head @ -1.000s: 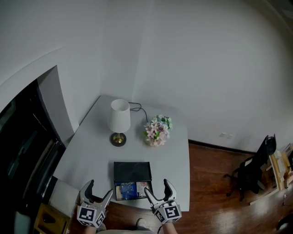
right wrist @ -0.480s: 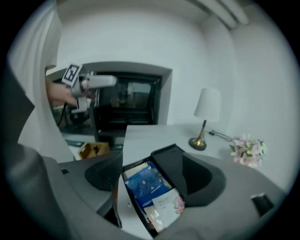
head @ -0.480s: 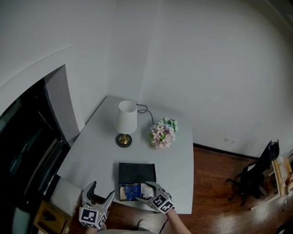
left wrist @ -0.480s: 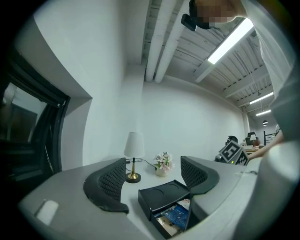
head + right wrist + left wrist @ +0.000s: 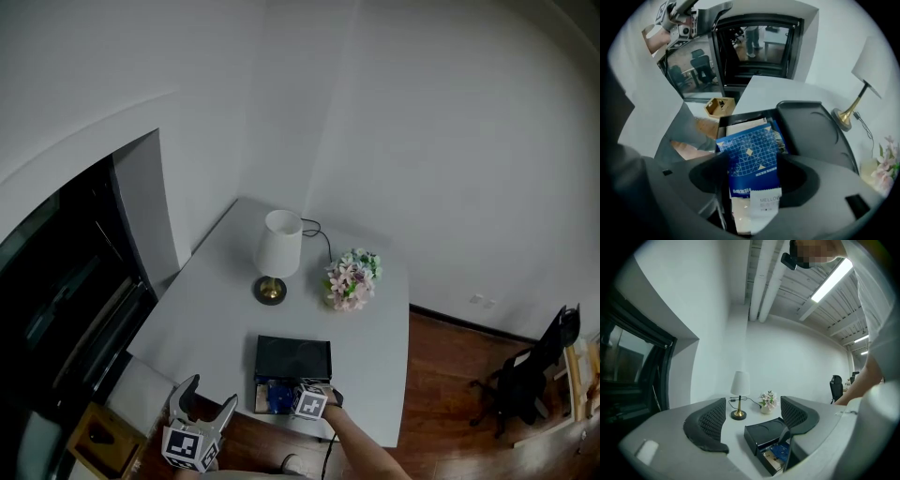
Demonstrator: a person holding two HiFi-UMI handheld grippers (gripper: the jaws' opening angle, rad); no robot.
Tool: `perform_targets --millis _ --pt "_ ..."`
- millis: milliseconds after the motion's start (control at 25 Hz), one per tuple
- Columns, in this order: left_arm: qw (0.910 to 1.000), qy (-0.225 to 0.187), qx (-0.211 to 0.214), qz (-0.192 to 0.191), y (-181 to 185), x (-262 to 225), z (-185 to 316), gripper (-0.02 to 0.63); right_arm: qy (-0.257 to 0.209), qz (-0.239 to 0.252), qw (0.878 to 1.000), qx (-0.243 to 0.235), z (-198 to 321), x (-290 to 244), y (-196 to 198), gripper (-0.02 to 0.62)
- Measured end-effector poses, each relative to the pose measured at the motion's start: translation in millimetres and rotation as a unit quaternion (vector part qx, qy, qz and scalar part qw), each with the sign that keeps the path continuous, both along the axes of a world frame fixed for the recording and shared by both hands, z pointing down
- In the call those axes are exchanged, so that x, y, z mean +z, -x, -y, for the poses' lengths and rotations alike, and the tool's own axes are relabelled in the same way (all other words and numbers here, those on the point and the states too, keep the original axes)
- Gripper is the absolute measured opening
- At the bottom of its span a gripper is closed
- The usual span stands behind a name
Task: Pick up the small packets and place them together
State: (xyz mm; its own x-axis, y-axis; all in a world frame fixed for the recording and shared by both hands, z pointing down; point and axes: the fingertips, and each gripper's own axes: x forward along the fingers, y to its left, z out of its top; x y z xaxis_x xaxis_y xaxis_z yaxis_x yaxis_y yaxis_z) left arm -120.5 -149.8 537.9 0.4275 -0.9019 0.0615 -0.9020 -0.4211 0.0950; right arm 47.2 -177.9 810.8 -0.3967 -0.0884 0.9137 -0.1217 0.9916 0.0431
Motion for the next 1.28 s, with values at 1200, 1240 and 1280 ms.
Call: perform_targets --millis 1200,1240,1280 --pt "0.9997 0.005 -0.023 -0.007 28 6 4 0.359 -0.184 0.090 0.978 0.047 24 -110 42 0.032" --pt "0.9997 0.005 -0.024 -0.006 29 6 4 0.358 -0.190 0.086 0.977 0.054 34 -112 42 0.032" --pt "0.9997 0.004 -0.025 -0.006 30 5 4 0.359 -0.193 0.081 0.976 0.061 45 -111 41 0.032"
